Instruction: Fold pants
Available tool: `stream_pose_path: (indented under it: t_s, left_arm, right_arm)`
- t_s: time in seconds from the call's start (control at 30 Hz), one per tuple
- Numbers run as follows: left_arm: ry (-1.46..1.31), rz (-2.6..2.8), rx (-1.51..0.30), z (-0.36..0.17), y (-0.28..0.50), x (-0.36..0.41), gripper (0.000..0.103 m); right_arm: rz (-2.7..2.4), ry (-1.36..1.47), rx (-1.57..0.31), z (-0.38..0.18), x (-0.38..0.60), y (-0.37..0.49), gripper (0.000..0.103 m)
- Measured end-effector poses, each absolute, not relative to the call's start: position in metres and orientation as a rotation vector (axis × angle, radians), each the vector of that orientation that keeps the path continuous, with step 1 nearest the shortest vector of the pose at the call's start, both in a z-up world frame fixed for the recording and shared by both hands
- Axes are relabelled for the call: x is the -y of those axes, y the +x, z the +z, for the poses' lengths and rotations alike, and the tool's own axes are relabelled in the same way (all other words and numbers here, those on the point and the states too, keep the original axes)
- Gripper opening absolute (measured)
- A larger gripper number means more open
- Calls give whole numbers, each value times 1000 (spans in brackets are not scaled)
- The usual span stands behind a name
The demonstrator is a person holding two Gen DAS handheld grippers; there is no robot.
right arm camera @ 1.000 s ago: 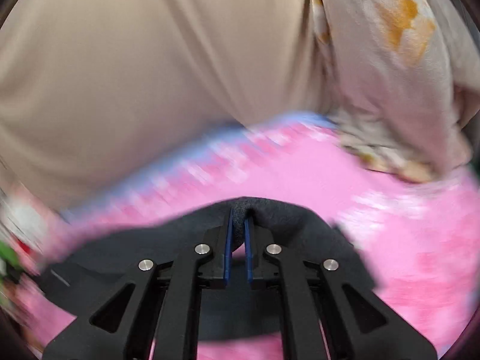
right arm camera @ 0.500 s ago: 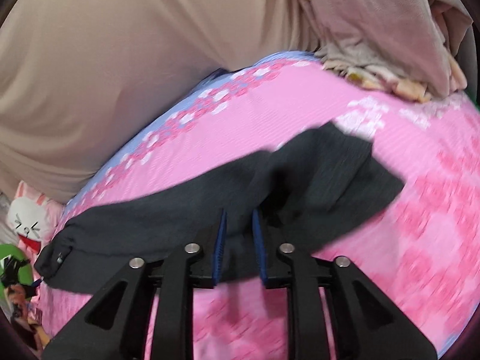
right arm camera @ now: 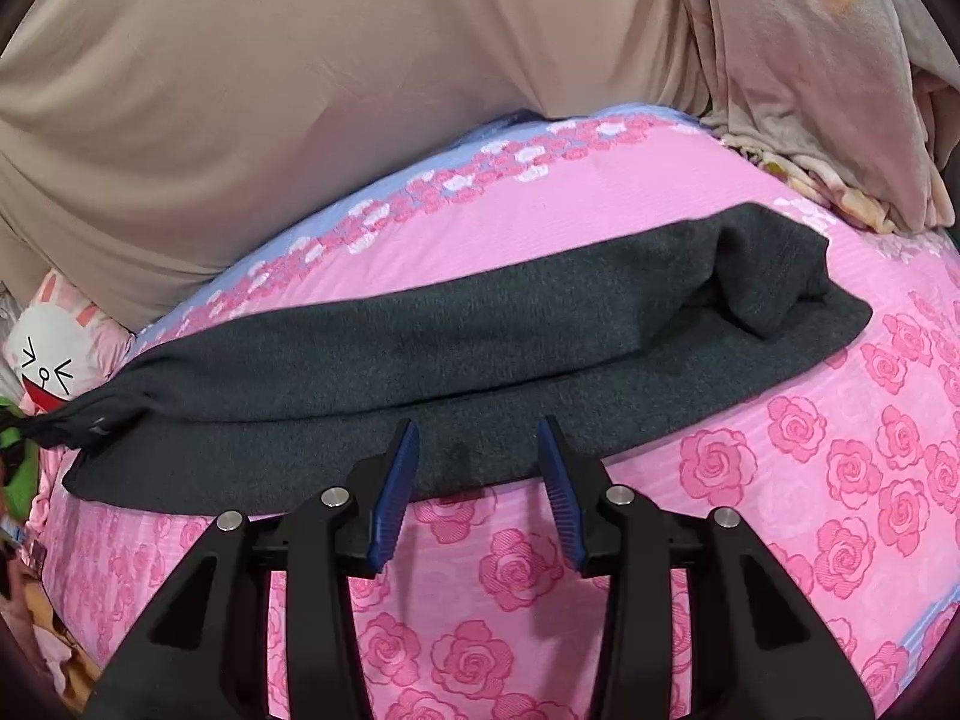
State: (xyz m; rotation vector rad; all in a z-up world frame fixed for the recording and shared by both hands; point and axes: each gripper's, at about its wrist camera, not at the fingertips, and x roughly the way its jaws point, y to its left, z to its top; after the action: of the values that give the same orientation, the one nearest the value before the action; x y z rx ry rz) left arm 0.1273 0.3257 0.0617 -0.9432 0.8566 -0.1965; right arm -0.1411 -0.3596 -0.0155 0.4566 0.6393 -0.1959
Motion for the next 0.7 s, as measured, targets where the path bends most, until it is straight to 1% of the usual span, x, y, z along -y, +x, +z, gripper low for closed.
stream_pose_path:
  t_s: [0.07, 0.17, 0.27, 0.3, 0.4, 0.47, 0.57, 0.7]
  left_arm:
    - [-890, -111, -889, 58, 121, -341, 0]
    - [-888, -33, -987, 19, 132, -354, 0]
    - [-882, -26, -1013, -4, 135, -353, 0]
    - [-871, -28, -1005, -4, 137, -350, 0]
    - [-861, -27, -993, -2, 136, -344, 0]
    - [-847, -20, -1004, -1, 133, -346, 0]
    - [-835, -9, -1012, -5, 131, -349, 0]
    - [-844, 18, -1033, -18, 130, -354, 0]
  right_arm:
    - [-198, 481, -665, -22, 363, -138, 46]
    - [-185, 494, -669, -21, 364, -137, 47]
    - [-141, 537, -651, -16, 361, -140, 62]
    - [-131, 543, -652, -15, 360, -142, 64]
    - [-156, 547, -660, -12, 366, -151, 64]
    - [-170, 602, -633, -10, 381, -163, 64]
    - [-226, 698, -567, -8, 417, -181, 64]
    - [-330, 722, -578, -11, 462, -183, 64]
